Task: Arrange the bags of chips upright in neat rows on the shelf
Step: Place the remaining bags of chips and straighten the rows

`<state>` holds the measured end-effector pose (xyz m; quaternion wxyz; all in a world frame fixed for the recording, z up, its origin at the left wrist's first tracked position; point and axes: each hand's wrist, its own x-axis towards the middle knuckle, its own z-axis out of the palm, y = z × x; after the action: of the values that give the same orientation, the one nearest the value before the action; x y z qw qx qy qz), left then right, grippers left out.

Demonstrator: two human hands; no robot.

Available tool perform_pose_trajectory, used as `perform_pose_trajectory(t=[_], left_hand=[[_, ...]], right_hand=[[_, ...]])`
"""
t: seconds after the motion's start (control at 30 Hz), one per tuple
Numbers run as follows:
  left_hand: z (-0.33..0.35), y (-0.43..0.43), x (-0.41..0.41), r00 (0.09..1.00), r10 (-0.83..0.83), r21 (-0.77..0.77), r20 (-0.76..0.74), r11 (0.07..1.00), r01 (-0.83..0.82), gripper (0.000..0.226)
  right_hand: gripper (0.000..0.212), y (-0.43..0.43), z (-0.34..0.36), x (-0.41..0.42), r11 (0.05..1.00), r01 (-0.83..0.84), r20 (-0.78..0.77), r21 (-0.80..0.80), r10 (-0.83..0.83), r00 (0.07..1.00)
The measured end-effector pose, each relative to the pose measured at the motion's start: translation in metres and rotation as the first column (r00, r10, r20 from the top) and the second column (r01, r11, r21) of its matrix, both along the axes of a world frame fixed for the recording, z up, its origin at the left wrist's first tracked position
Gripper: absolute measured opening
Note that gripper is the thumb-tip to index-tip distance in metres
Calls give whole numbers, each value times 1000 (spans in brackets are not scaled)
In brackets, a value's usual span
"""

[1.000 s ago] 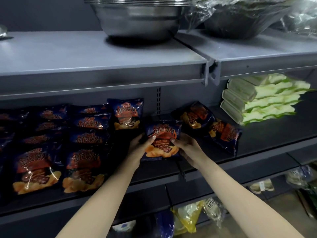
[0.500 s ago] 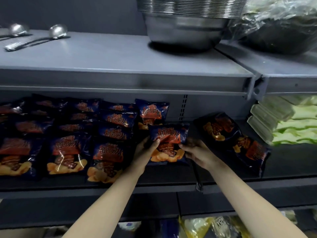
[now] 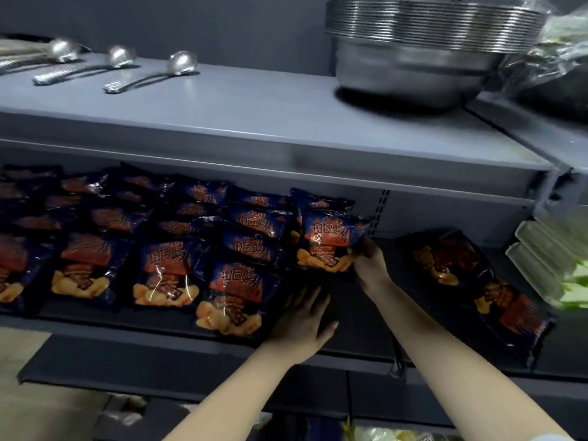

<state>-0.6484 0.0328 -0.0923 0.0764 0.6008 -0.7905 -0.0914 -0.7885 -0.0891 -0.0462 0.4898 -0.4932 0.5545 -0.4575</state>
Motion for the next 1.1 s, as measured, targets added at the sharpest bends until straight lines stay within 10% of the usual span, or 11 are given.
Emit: perform_pose_trajectory(t=[0.47, 0.77, 0.97, 1.1], left_hand=[[-1, 3, 3, 999, -31, -119, -25, 992, 28, 68], [8, -4, -6, 987, -23, 13, 156, 1000, 21, 62], [23, -26, -50, 985, -148, -306, 89, 937, 168, 42], [31, -50, -105, 969, -245, -415, -28, 885, 211, 22]], right_hand=[[14, 4, -6, 16, 994, 96, -267, -50, -106, 958], [50, 23, 7, -23, 992, 91, -269, -83, -110, 957], [32, 35, 39, -93, 950, 126, -272, -284, -206, 940], [46, 48, 44, -162, 920, 88, -540, -381, -299, 787]])
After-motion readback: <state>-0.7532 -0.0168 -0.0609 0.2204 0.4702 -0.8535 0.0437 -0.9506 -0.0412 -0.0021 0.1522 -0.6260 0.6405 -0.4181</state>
